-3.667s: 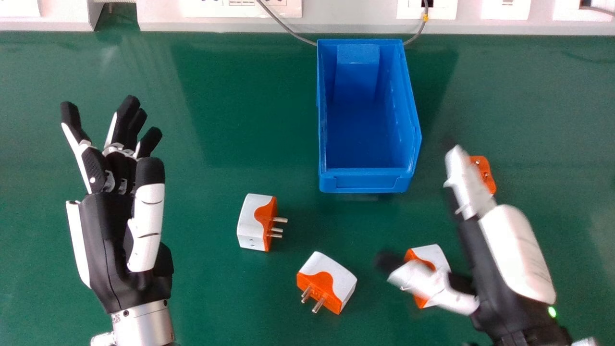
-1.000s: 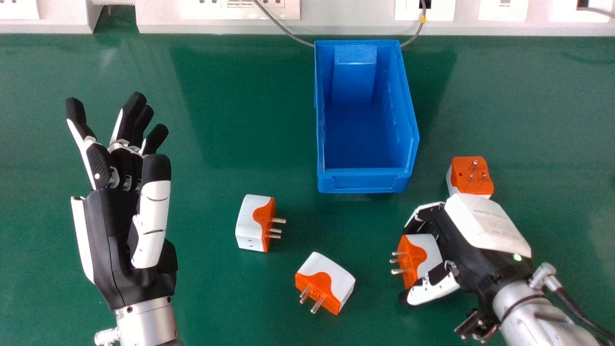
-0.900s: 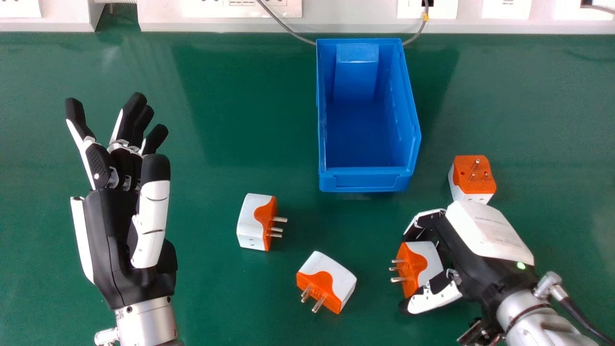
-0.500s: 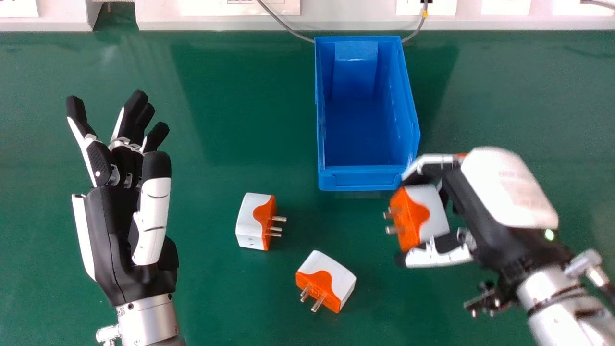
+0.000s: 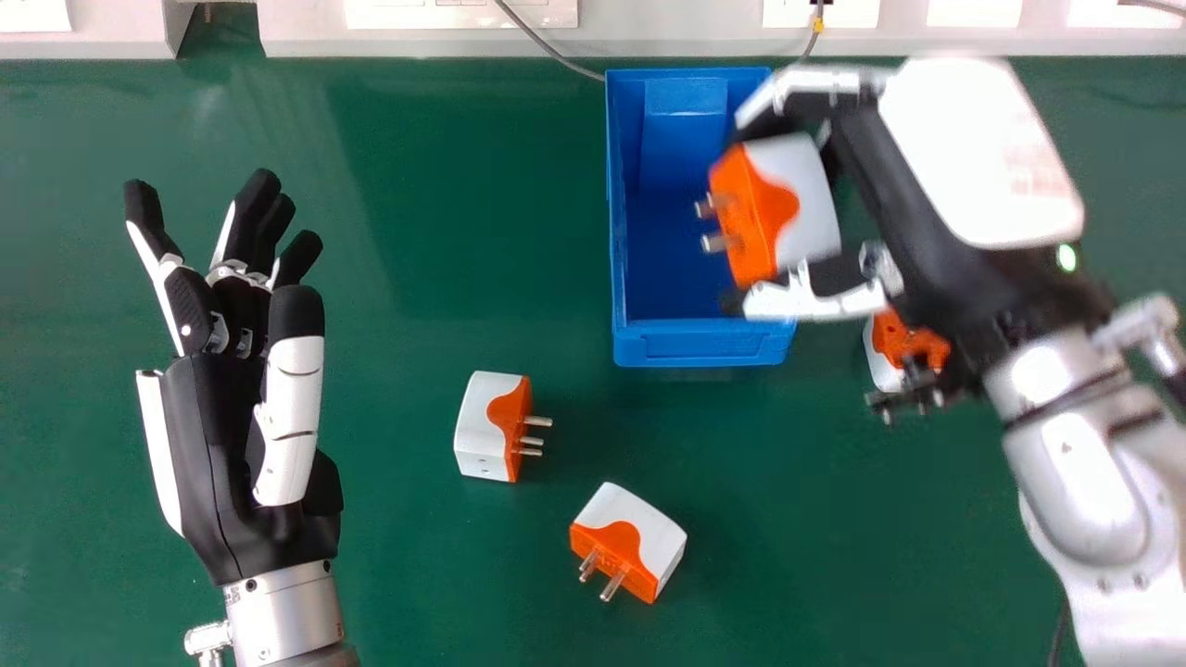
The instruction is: Pick all objects and put in blue box
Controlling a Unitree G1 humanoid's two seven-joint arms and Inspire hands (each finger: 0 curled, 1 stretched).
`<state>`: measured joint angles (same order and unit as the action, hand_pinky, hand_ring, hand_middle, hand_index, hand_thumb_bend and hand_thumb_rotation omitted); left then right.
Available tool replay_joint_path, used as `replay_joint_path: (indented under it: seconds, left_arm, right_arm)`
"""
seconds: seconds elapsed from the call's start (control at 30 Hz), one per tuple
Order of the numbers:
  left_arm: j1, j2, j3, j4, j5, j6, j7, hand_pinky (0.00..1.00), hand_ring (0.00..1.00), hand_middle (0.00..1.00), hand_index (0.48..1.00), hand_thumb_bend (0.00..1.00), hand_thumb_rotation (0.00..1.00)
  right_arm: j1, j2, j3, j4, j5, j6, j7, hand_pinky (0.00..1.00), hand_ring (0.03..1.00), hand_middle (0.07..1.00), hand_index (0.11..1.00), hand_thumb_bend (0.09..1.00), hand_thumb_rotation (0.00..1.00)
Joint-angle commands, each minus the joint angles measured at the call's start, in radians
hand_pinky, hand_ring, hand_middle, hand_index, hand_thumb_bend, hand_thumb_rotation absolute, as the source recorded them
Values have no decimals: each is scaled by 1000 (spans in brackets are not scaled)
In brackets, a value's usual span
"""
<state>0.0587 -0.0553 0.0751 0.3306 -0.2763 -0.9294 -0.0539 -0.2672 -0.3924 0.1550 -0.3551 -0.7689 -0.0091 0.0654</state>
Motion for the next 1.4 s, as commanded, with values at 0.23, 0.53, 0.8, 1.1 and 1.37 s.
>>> replay_joint_path:
  seconds: [0.23,0.53,0.8,1.1,1.37]
  left_arm:
    - [-4,-51,3,-11,-8,-18,-9,868,898,882,871,722,587]
    - [-25,-42,18,15,3,-38,-18,863,896,887,870,710,594]
    - [-25,-47,20,14,7,-48,-15,856,891,886,872,690,605]
    - [-28,-48,20,18,14,-49,-12,857,890,881,871,693,611]
    - [-30,-52,16,19,2,-47,-15,861,893,879,868,704,599]
  right_arm:
    - [-195,32,39,116,-35,36,30,310,399,472,542,490,0]
    - [-325,71,108,501,-53,1,-117,276,406,490,544,487,0]
    - [-390,48,161,764,-66,-87,-253,300,425,503,521,493,0]
    - [-374,18,213,679,-147,25,-152,544,695,771,681,742,3]
    - [-346,11,216,608,-151,84,-96,986,996,998,966,992,202]
